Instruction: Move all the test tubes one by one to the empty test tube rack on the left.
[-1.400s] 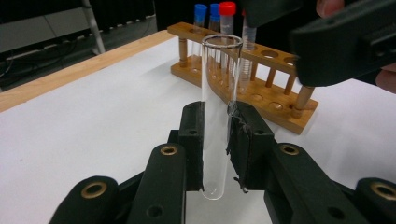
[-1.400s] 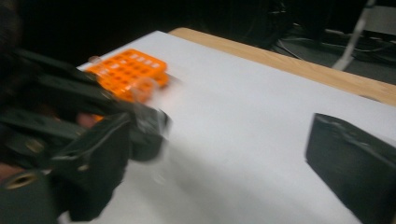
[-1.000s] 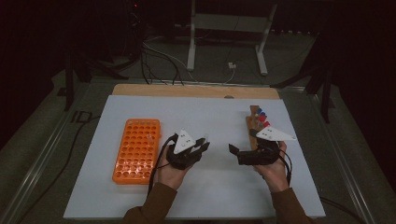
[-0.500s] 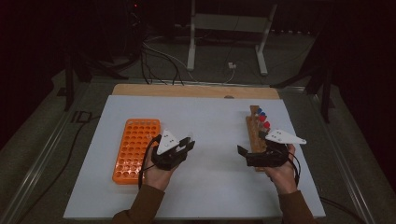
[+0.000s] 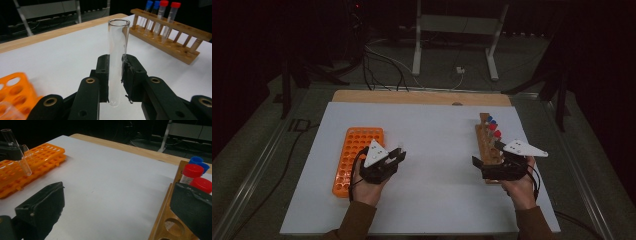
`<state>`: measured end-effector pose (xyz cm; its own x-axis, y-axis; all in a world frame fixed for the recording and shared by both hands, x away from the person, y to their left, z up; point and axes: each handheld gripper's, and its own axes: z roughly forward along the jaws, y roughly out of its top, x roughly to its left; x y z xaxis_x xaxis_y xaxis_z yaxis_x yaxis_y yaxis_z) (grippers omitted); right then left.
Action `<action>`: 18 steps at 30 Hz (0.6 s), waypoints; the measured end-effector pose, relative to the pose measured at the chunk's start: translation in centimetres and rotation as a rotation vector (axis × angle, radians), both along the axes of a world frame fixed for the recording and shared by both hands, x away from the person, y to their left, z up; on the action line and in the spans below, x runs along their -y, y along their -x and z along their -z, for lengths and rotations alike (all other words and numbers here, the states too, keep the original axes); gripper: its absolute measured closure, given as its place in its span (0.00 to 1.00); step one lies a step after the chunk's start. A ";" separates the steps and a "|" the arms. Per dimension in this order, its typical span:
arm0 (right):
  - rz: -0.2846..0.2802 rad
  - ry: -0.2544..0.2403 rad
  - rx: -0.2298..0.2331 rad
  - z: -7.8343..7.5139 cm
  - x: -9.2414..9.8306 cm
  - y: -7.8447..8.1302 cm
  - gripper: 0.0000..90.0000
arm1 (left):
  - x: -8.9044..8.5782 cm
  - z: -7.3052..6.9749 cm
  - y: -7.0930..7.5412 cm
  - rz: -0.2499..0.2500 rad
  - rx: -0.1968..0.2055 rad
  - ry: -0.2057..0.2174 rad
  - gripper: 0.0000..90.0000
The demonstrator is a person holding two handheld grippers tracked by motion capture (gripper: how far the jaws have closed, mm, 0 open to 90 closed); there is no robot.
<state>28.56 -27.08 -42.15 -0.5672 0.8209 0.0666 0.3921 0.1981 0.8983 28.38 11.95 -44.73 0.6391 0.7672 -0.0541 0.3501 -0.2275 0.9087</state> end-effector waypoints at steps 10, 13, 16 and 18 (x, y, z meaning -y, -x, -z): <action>0.012 -0.010 0.010 0.0 0.6 0.2 0.00 | -3.3 -0.2 0.3 -0.068 0.005 -0.003 0.84; 0.012 -0.013 0.011 0.0 0.6 0.2 0.00 | -4.4 -0.1 0.5 -0.095 0.005 0.005 0.84; 0.009 -0.011 0.013 0.0 0.5 0.3 0.00 | -5.2 0.1 0.7 -0.114 0.004 0.003 0.84; 0.009 -0.014 0.015 0.0 0.5 0.3 0.00 | -5.7 0.3 0.7 -0.124 0.003 -0.007 0.84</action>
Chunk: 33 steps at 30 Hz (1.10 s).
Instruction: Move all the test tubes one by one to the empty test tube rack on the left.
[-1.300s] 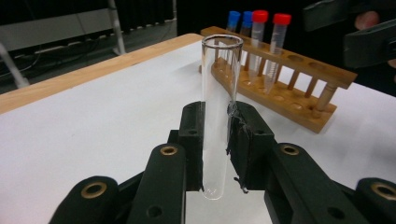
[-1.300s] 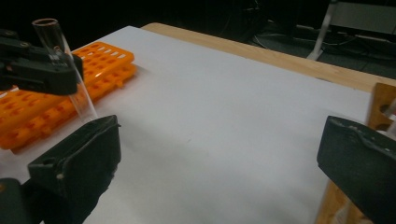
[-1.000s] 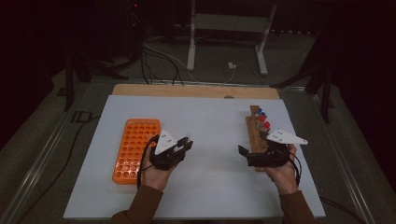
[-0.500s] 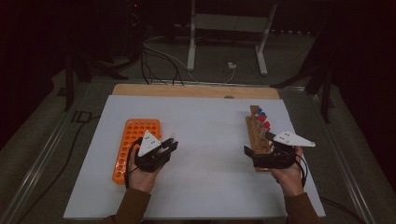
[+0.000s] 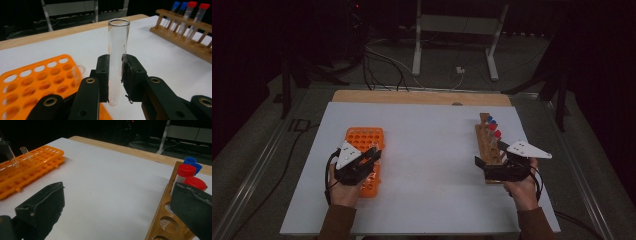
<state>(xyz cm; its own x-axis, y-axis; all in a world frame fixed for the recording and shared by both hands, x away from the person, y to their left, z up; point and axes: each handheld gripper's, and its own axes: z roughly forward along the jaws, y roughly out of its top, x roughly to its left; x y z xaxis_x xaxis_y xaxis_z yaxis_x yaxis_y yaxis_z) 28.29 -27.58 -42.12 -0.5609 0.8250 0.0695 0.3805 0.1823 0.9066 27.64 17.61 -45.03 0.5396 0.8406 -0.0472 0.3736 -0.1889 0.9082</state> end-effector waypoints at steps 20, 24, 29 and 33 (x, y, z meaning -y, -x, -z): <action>0.005 -0.003 0.000 0.1 0.2 0.0 0.00 | -0.6 1.7 -1.5 -0.073 -0.012 -0.050 0.84; 0.003 -0.003 0.003 0.1 0.2 0.0 0.00 | -0.6 2.1 -1.4 -0.078 -0.039 -0.075 0.84; 0.004 -0.004 0.003 0.1 0.3 0.1 0.00 | -0.6 2.6 -1.4 -0.081 -0.079 -0.114 0.84; 0.005 -0.005 0.003 0.1 0.3 0.1 0.00 | -0.2 3.0 -1.7 -0.078 -0.120 -0.150 0.84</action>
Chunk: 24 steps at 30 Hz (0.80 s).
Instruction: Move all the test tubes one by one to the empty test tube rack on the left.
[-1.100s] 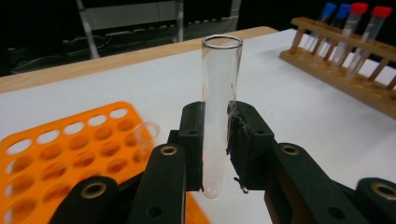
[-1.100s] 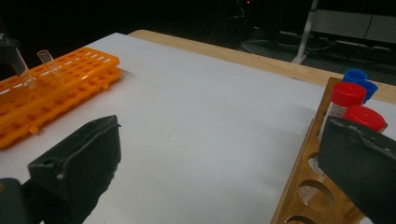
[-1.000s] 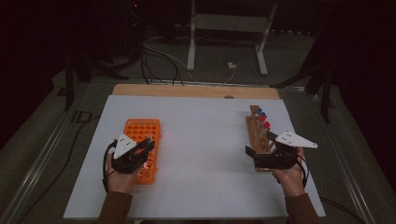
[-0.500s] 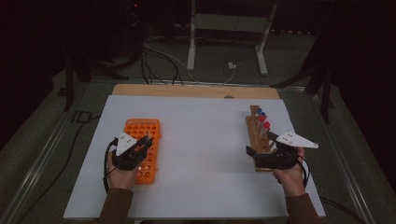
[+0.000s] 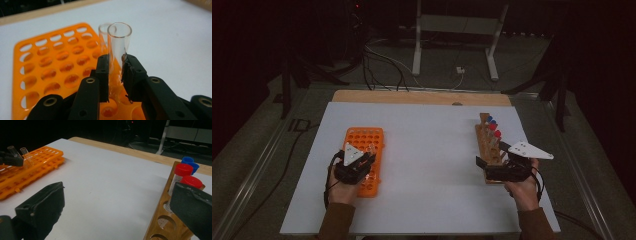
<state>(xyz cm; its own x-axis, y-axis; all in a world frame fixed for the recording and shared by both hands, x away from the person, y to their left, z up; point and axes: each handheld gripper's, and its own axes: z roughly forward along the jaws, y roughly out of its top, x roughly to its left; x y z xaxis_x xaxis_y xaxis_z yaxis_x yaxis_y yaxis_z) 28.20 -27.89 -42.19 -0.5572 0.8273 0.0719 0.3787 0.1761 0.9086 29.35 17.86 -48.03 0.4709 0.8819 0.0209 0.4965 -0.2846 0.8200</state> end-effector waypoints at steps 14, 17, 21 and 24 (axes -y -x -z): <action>-0.010 0.007 -0.001 0.1 -0.2 0.0 0.00 | 0.6 0.2 -0.7 -0.001 -0.073 -0.049 0.85; -0.010 0.008 -0.001 0.1 -0.2 0.0 0.00 | 0.5 0.2 -0.8 -0.004 -0.085 -0.038 0.85; -0.008 0.007 -0.001 0.1 -0.1 0.0 0.00 | 0.5 0.2 -0.8 -0.003 -0.082 -0.040 0.84; -0.007 0.006 -0.002 0.0 -0.1 0.0 0.00 | 0.4 0.2 -0.8 -0.010 -0.084 -0.030 0.82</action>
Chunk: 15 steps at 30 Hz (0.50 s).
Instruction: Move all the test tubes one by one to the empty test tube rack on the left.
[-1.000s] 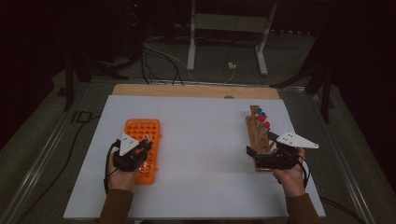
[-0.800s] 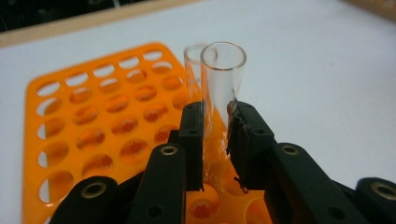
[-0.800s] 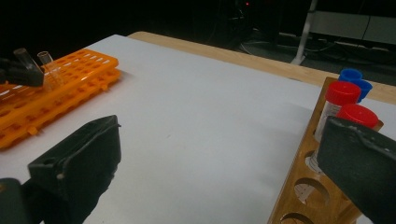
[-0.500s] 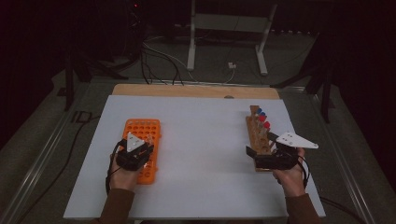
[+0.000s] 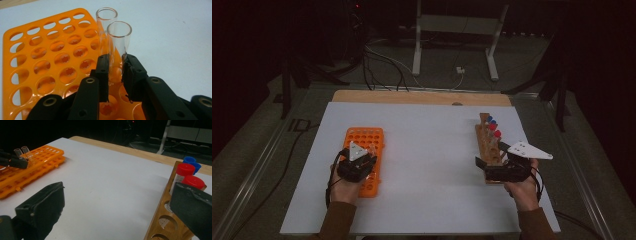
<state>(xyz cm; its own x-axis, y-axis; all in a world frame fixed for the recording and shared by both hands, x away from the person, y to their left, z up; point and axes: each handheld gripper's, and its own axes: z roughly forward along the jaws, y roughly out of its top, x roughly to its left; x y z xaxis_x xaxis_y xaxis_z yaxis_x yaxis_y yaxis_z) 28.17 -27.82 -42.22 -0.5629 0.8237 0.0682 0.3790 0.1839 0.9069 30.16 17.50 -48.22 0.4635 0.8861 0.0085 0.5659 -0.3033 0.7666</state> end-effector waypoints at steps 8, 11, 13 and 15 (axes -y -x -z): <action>0.008 0.006 0.004 -0.2 0.3 -0.2 0.00 | -0.2 -0.2 0.4 -0.001 0.012 0.035 0.60; 0.014 0.010 0.005 -0.2 0.5 -0.3 0.00 | -0.6 -0.4 0.8 0.005 0.017 0.091 0.55; 0.029 0.014 -0.001 -0.3 0.9 -0.5 0.00 | -0.8 -0.6 1.1 0.006 0.033 0.111 0.44; 0.038 0.025 0.003 -0.2 1.1 -0.6 0.00 | -1.1 -0.9 1.4 0.009 0.051 0.148 0.40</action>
